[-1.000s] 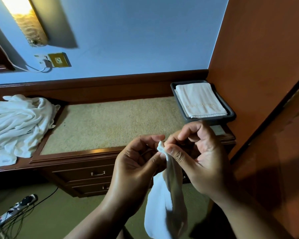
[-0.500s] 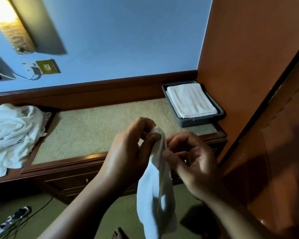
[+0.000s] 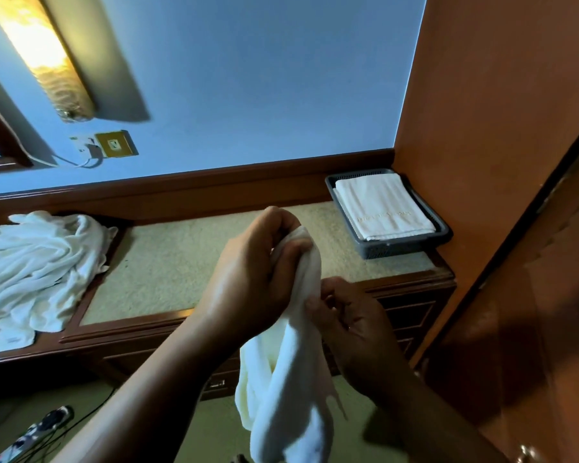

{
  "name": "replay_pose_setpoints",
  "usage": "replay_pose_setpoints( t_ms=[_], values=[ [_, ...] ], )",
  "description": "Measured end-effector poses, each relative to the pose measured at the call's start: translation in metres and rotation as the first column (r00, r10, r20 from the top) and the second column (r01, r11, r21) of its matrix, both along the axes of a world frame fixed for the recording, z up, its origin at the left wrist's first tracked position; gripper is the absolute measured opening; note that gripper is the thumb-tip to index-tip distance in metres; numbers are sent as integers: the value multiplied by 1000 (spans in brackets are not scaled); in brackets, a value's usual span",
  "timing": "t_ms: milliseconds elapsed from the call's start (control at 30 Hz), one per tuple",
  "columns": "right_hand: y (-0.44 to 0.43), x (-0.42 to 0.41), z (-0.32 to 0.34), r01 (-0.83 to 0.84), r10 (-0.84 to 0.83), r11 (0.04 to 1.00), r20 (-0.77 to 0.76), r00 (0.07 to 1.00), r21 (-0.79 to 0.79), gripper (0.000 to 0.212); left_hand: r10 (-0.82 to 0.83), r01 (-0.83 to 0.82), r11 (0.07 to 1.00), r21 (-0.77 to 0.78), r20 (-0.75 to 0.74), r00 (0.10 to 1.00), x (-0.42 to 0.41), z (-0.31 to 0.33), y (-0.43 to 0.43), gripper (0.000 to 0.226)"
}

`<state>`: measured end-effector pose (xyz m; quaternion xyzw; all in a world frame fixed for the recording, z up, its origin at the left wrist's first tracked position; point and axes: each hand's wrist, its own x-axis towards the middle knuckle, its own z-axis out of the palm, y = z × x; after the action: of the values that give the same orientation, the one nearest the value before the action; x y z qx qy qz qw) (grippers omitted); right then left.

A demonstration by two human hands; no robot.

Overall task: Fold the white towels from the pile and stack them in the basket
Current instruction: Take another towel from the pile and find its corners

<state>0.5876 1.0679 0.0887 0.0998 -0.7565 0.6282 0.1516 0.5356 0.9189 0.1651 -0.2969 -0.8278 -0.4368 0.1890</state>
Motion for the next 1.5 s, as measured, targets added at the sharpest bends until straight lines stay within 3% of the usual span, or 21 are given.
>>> replay_pose_setpoints(
  t_ms=[167,233,300,433,500,633,733,867,967,1100,1167,1233,1333,1400,1500],
  values=[
    [-4,-20,-36,-278,247,959,327,912,54,32,132,-133,991,-12,-56,990,-18,11,-26,6],
    [0,-30,-62,-339,272,939,468,841,63,45,251,-251,968,3,-47,967,-30,13,-48,7],
    [6,-40,-95,-373,221,913,565,795,168,55,365,-364,931,40,-27,931,-47,7,-79,8],
    [26,-49,-151,-431,15,800,705,709,417,50,496,-494,853,166,33,868,-81,-11,-135,11],
    [34,-51,-174,-408,-123,731,694,709,547,56,556,-561,806,186,87,827,-103,-26,-165,11],
    [35,-68,-181,-252,-331,538,476,814,805,51,622,-645,752,136,174,763,-142,-65,-226,16],
    [35,-91,-170,-199,-366,420,366,856,885,46,657,-715,686,131,310,687,-156,-93,-265,23],
    [33,-112,-169,-232,-463,186,293,837,955,52,676,-762,636,122,387,626,-163,-114,-310,25],
    [25,-126,-167,-185,-506,246,288,813,952,49,693,-792,601,103,426,581,-163,-128,-342,7],
    [-15,-145,-162,132,-500,603,244,831,786,52,751,-886,462,49,509,420,-158,-146,-375,14],
    [-46,-157,-146,238,-489,683,190,851,691,46,790,-907,422,-12,495,361,-147,-152,-381,22],
    [-79,-165,-124,276,-427,692,71,901,667,43,755,-831,554,-61,458,470,-136,-155,-373,21],
    [-124,-163,-91,197,-195,772,-69,978,604,39,510,-453,860,-235,422,749,-120,-147,-344,19],
    [-150,-159,-76,64,16,819,-134,991,570,46,343,-195,920,-340,457,821,-109,-134,-318,30],
    [-184,-153,-56,-35,199,817,-225,954,576,52,121,121,903,-411,516,848,-100,-121,-286,82]
  ],
)
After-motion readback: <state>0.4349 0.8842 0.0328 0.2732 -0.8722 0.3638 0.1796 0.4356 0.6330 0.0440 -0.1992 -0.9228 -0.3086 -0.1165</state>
